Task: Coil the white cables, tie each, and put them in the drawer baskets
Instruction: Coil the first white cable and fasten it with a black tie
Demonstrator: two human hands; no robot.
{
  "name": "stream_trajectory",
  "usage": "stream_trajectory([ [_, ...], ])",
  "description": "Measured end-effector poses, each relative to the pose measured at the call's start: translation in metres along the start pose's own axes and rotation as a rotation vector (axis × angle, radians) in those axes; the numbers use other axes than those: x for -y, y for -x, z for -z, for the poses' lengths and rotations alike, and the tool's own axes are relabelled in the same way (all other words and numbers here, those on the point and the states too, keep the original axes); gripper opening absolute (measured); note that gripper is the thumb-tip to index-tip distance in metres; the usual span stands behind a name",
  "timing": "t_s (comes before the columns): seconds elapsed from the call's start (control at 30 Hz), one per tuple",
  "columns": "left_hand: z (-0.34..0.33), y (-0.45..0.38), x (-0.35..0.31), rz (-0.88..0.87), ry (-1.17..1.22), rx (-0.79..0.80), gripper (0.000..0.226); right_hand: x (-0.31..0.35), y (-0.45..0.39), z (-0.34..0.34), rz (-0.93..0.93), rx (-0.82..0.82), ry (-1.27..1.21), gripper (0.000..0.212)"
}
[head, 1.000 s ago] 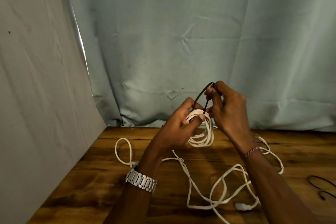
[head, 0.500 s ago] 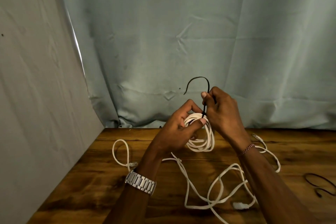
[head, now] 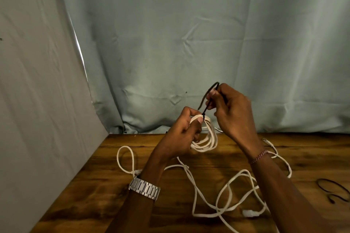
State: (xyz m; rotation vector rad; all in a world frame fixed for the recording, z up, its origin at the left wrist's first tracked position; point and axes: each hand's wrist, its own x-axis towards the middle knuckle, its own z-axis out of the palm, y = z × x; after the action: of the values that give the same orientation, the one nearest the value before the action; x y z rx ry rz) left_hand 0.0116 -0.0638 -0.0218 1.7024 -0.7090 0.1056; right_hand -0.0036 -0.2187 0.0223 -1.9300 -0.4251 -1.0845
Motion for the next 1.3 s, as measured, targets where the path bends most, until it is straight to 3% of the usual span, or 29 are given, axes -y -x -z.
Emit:
stream_trajectory([
  [0.2,-0.001,-0.002,0.002,-0.010,-0.092,-0.126,0.017,0.011,0.004,-0.007,-0.045,0.015,-0.100,0.027],
  [0.43,0.004,0.003,0.000,-0.022,-0.051,-0.195,0.018,0.019,0.009,-0.008,0.046,0.108,-0.130,0.036],
  [0.6,0.012,0.001,-0.002,0.010,-0.038,-0.217,0.022,0.014,0.002,0.003,0.122,0.259,-0.082,0.027],
  [0.87,0.014,-0.001,-0.019,0.053,0.061,-0.304,0.021,0.017,-0.007,0.027,0.343,0.563,0.148,0.016],
  [1.03,0.011,0.000,-0.024,0.058,0.175,-0.320,0.023,0.020,-0.002,0.022,0.387,0.609,0.270,0.014],
  [1.3,0.009,-0.001,-0.020,0.081,0.199,-0.361,0.008,0.044,0.010,0.020,0.319,0.622,0.663,0.037],
])
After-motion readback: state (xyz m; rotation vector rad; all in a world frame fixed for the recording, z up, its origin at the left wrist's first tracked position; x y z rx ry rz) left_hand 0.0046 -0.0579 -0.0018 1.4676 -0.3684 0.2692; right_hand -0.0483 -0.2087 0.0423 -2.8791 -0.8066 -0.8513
